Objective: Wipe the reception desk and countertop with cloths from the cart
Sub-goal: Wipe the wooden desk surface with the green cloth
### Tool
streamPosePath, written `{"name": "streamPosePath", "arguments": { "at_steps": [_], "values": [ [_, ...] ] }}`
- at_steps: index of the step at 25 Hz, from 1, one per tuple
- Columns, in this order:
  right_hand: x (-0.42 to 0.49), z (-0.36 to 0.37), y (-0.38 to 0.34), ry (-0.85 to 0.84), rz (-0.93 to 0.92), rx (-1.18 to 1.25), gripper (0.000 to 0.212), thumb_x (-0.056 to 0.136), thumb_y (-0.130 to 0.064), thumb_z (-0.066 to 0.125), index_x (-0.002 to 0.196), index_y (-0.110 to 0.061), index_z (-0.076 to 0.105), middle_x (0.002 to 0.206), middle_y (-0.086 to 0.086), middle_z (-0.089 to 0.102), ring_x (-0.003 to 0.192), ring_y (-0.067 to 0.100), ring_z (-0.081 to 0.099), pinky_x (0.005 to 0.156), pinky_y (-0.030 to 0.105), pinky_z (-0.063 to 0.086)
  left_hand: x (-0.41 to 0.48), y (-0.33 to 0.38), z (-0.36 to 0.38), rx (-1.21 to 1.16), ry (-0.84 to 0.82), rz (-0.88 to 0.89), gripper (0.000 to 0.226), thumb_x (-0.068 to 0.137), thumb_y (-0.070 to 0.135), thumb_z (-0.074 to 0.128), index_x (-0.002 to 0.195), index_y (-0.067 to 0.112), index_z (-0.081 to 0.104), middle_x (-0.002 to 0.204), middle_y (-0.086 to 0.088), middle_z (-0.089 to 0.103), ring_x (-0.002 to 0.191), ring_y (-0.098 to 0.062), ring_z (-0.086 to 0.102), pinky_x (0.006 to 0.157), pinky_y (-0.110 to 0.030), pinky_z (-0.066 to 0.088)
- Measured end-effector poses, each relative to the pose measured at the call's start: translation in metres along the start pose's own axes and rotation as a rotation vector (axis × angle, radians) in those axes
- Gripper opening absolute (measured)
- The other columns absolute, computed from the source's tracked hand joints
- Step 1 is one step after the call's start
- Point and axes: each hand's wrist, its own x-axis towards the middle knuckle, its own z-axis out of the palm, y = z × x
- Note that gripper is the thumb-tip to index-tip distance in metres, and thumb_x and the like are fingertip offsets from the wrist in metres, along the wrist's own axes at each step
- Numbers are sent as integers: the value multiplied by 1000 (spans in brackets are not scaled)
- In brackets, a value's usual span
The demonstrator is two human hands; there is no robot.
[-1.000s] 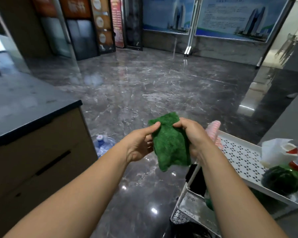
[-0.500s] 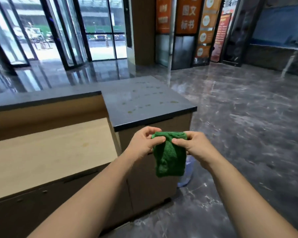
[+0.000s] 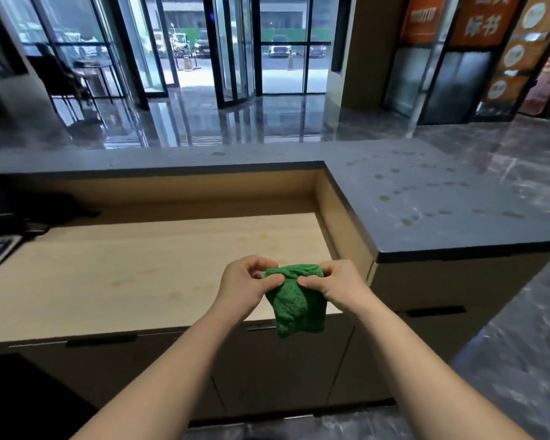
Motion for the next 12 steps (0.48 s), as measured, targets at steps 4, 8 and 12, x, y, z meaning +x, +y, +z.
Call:
{"name": "streamPosePath", "arguments": {
  "at_steps": [4, 8, 12],
  "values": [
    [45, 45, 5, -27, 52, -93, 13, 78, -15, 79, 71, -8, 71, 81, 11, 74, 84, 30, 71, 78, 45, 55, 29, -37, -27, 47, 125, -58, 22, 72, 5, 80, 76, 23, 66, 71, -5, 63, 69, -19, 56, 65, -29, 47],
    [92, 68, 15, -14, 82, -188, 21, 73, -26, 80, 69, -7, 72, 78, 8, 74, 84, 31, 71, 79, 49, 55, 68, -61, -36, 89, 157, -106, 20, 74, 6, 78, 81, 20, 66, 72, -3, 57, 66, -15, 53, 60, -21, 42],
    [150, 73, 24, 23, 119, -247, 16, 75, -30, 78, 66, -18, 72, 76, 2, 73, 82, 27, 70, 80, 50, 57, 122, -70, -32, 87, 118, -160, 19, 78, 1, 74, 92, 11, 66, 71, -2, 56, 63, -11, 54, 52, -11, 43]
  ]
}}
